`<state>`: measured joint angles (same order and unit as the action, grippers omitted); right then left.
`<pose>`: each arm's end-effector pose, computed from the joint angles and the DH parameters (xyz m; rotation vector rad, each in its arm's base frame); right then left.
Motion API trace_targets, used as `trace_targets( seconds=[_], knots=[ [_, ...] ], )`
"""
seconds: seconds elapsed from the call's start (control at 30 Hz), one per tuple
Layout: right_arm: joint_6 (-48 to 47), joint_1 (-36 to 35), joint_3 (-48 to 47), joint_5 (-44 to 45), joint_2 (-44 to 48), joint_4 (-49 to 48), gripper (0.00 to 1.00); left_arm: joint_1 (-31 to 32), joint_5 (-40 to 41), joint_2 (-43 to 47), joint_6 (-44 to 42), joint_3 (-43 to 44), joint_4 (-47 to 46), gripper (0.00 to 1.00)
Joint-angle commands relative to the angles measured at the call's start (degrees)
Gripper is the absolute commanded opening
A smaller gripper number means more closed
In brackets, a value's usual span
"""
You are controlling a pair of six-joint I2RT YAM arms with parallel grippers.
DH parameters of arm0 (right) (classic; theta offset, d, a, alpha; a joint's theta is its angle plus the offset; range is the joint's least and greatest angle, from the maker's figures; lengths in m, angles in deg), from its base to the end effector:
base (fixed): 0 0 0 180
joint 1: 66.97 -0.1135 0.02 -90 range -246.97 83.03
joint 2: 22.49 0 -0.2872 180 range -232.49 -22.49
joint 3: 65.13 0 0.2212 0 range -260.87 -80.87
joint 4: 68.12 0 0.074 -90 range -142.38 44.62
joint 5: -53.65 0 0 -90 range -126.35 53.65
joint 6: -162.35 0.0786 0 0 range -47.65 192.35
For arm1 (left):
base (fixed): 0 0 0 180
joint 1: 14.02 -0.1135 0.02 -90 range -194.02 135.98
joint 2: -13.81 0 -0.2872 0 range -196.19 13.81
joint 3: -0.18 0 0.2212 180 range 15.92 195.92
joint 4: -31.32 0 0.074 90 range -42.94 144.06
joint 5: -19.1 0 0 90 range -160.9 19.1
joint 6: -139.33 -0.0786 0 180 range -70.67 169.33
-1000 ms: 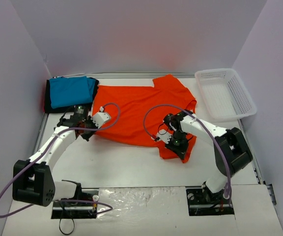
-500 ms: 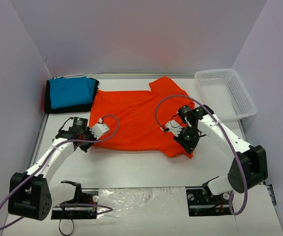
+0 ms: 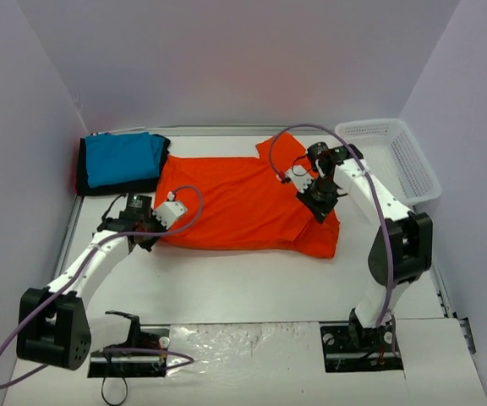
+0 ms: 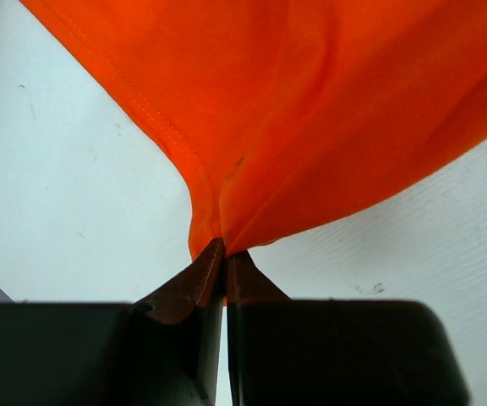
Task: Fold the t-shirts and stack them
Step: Fold the flattened tshirt in 1/3 of the way
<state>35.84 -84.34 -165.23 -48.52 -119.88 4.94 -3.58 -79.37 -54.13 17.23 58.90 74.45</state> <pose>0.3087 0.1139 0.2667 -1.2966 2.4388 0.2108 0.2174 -0.0518 0.2241 0.9541 2.2789 -0.0214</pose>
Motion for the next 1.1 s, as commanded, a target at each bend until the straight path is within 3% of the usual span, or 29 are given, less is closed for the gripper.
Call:
trace_targets(
  seconds=[0.0, 0.53, 1.07],
  knots=[
    [-0.58, 0.40, -5.98, 2.49, -4.37, 2.18, 0.00, -0.15, 0.12, -1.31, 1.42, 3.86, -1.47, 0.02],
    [-1.46, 0.67, -32.96, 5.22, -26.53, 6.57, 0.00, -0.59, 1.96, -15.55, 0.28, 10.36, -4.72, 0.02],
    [-1.02, 1.63, -40.36, 6.63, -34.72, 5.17, 0.00, -1.74, 4.25, -24.60, 0.46, 18.53, -4.37, 0.04]
  ],
)
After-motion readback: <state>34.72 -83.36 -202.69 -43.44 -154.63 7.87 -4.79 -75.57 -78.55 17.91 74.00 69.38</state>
